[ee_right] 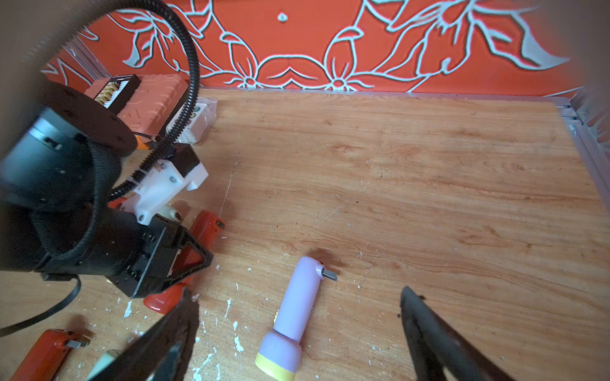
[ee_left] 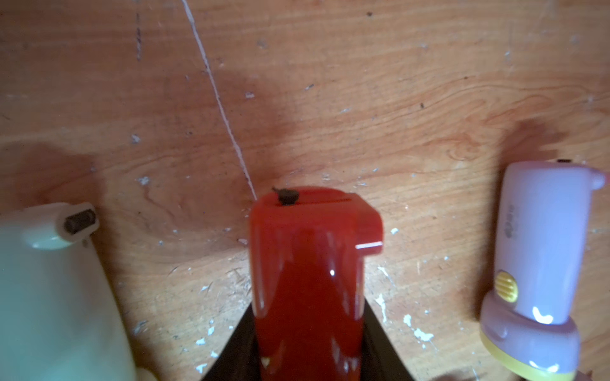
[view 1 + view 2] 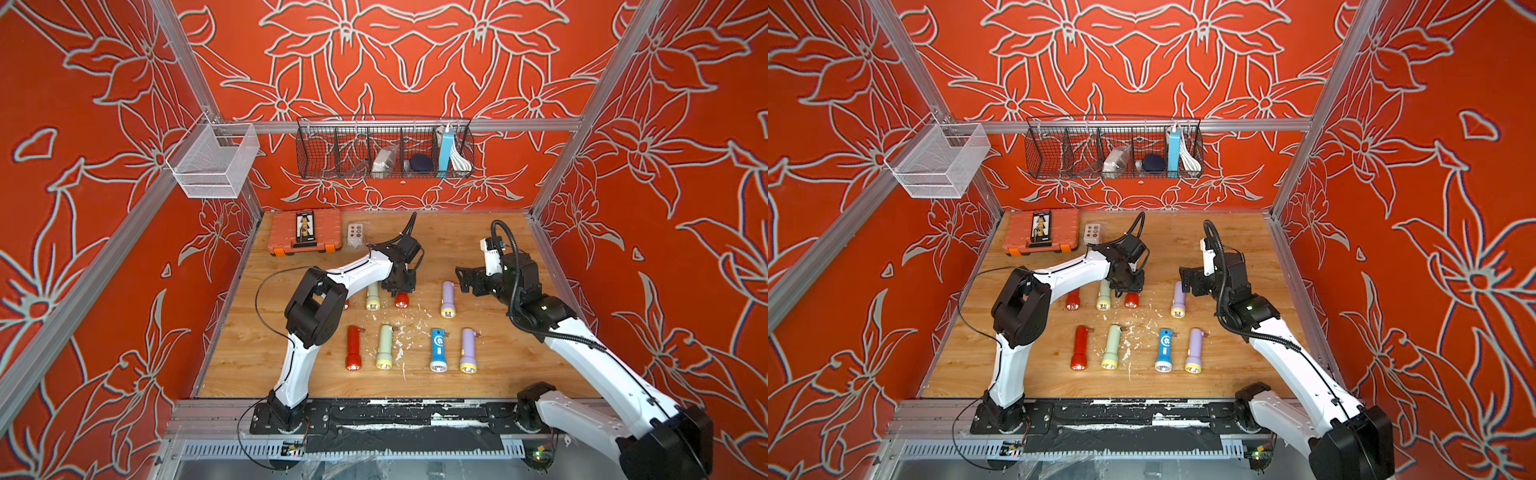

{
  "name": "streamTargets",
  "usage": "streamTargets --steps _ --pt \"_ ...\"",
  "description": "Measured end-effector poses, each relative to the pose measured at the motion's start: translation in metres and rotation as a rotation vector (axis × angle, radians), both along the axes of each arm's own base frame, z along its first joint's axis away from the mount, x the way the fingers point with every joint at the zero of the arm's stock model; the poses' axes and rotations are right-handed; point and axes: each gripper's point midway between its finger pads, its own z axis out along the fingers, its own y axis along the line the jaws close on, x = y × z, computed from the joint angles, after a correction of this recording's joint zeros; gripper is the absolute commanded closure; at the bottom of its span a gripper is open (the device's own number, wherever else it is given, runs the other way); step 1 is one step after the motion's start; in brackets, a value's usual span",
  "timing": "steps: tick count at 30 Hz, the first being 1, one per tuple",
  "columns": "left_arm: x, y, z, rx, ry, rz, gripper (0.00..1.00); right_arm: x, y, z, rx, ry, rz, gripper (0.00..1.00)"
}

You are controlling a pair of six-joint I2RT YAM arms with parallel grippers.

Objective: Close the plug at the bottom of the flashlight
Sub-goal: Place the flashlight at the center of the board.

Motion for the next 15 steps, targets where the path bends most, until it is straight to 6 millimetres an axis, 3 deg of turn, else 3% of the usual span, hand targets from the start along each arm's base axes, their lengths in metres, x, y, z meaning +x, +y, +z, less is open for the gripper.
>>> streamTargets --steps 7,9,11,14,15 --pt "-0.001 0.001 -0.016 0.018 0.034 0.022 0.89 0.0 0.001 -0.001 0.006 0.004 0.004 0.02" --pt "-0.001 0.002 -0.017 0.016 0.037 0.029 0.82 0.0 0.001 -0.001 0.006 0.004 0.004 0.02" --pt "-0.001 0.002 -0.017 0.013 0.039 0.035 0.69 0.0 0.001 -0.002 0.007 0.002 0.004 0.02" --pt "-0.001 0.002 -0.017 0.013 0.04 0.037 0.65 0.0 0.001 -0.005 0.005 0.007 0.004 0.02" --pt "0.0 0.002 -0.017 0.013 0.04 0.037 0.56 0.0 0.001 -0.005 0.005 0.006 0.004 0.02"
